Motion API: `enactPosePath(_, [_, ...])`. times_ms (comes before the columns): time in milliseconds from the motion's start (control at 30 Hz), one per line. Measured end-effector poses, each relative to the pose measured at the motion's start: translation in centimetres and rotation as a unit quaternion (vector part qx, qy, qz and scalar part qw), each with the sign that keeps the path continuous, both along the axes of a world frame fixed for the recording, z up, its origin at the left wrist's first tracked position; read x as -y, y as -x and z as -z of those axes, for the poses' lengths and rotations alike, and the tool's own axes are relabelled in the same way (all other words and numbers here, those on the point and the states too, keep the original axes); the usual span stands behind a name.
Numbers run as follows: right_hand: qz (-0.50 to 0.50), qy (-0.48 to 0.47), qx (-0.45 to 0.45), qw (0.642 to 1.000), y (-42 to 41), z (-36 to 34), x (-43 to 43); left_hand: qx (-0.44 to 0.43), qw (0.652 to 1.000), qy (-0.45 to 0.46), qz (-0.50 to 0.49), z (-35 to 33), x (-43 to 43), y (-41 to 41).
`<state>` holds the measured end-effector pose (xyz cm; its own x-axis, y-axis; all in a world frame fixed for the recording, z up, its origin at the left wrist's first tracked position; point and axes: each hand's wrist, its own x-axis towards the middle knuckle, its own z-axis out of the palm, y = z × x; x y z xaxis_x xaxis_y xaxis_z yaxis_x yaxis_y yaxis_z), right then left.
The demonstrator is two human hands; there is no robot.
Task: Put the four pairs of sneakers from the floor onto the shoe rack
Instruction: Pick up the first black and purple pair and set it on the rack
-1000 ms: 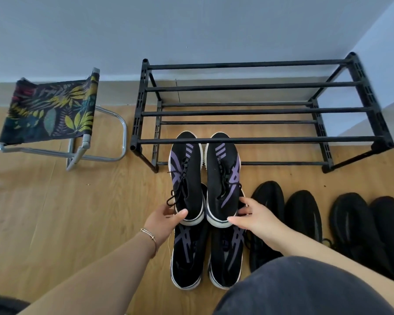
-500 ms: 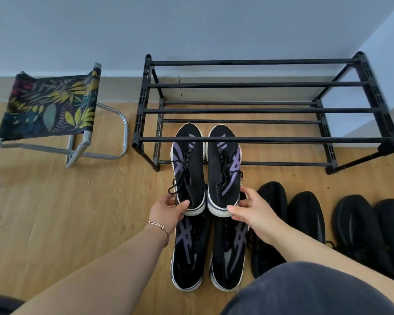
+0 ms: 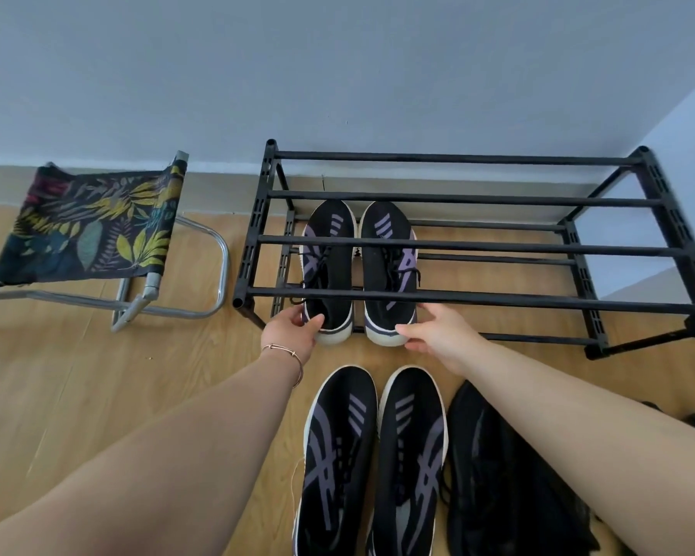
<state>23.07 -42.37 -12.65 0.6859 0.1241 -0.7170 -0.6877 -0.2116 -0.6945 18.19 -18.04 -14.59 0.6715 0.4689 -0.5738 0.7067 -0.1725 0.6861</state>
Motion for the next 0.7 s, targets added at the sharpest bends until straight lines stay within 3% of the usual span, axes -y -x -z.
enactPosePath(233, [-0.032, 0.041, 0.036, 0.998, 0.6, 0.9, 0.1, 0.009, 1.000, -0.003, -0.014, 0.0, 0.4, 0.6])
enactPosePath(400, [-0.110, 0.195, 0.129, 0.966, 2.0, -0.3, 0.5, -0.014, 0.998, -0.060, 0.021, -1.2, 1.2, 2.1])
enactPosePath(467, [-0.130, 0.230, 0.189, 0.946, 4.3, -0.9, 0.5, -0.027, 0.991, -0.104, 0.081, -1.6, 1.9, 3.8])
enactPosePath(533, [-0.153, 0.244, 0.221, 0.932, 7.4, -1.1, 0.7, -0.050, 0.958, -0.202, 0.196, -2.0, 2.8, 6.2])
enactPosePath(600, [-0.200, 0.278, 0.236, 0.910, 10.8, -0.8, 1.1, -0.057, 0.900, -0.303, 0.309, -2.2, 3.7, 8.9])
enactPosePath(700, [-0.306, 0.356, 0.302, 0.829, 15.1, -0.4, 1.8, -0.055, 0.811, -0.387, 0.435, -1.6, 4.6, 12.6])
